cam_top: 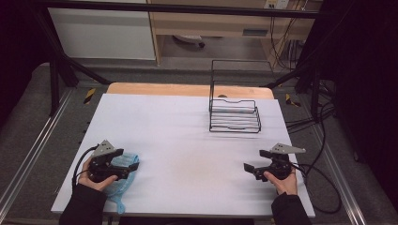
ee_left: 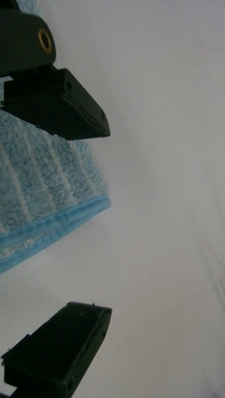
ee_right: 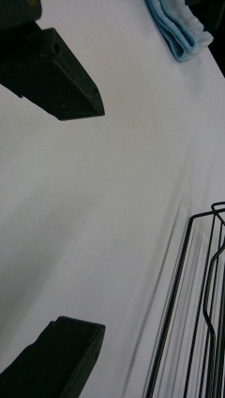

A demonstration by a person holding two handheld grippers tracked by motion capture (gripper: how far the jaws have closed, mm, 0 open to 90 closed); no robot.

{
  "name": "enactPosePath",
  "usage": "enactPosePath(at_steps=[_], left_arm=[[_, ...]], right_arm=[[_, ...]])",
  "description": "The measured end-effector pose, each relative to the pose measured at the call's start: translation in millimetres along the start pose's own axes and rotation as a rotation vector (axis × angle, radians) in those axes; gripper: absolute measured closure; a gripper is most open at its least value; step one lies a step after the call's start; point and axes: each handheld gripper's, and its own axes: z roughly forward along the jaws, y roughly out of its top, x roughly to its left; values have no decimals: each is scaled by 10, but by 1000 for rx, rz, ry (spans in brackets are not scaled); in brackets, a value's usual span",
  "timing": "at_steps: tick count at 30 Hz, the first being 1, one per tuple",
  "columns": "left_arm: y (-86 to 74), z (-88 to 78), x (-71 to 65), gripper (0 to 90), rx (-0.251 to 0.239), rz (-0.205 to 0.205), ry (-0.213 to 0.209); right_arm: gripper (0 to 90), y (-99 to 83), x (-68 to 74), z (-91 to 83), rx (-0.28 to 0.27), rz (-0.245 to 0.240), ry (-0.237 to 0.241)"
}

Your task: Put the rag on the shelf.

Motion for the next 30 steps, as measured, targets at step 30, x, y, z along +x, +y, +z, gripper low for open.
enactPosePath(at_steps=[30], left_arm=[[146,234,-7,386,119,-22,61]], right_arm=[[11,-13,10,40,39,-15,-9]])
